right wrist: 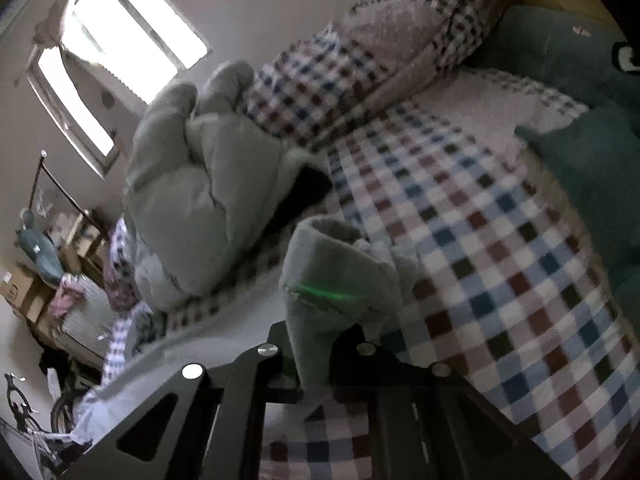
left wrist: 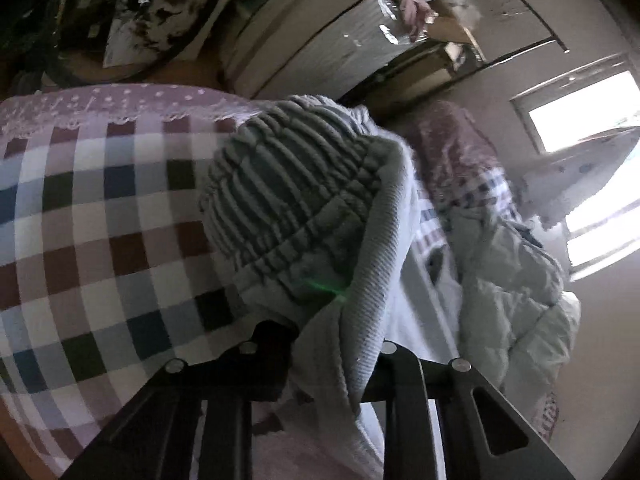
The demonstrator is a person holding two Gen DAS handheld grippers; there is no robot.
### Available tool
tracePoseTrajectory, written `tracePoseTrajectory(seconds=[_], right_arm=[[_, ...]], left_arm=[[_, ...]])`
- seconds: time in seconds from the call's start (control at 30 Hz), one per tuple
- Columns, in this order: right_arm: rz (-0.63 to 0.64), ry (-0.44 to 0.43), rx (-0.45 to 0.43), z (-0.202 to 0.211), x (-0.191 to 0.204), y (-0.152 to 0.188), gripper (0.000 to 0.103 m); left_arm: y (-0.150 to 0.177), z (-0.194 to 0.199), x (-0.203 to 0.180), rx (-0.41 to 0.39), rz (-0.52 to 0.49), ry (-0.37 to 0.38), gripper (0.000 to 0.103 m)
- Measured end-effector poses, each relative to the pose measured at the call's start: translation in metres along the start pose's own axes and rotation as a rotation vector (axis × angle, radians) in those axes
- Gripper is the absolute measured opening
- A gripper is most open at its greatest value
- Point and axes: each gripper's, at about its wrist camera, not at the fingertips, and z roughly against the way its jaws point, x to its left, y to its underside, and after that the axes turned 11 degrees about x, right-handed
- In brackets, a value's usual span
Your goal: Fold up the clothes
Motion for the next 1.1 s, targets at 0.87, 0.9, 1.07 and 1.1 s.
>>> tracePoseTrajectory(seconds=[0.87,0.9,1.07,1.1], right_arm=[[-0.112,0.109,-0.023,0.200,-0.228,0.068,0.006],[-0.111,0.119,-0.009,0.199,-0.237,0.079,0.006],[-0.094,0.180,0.063,0.177,-0.265,0.109,0.007],[-0.092,0.190,0.071,0.173,-0.268,0.113,0.007]], left_arm=[[0.208,0.076,0.059,0.219,-0.230,0.086,0.016],[0.210,0.071,0.067,0.225,-0.223,0.080,0.016],[0.216,0.057,0.084,0.211,-0.211,0.080,0.020],[0.216,0.055,0.086,0.211,-0.205,0.085,0.022]])
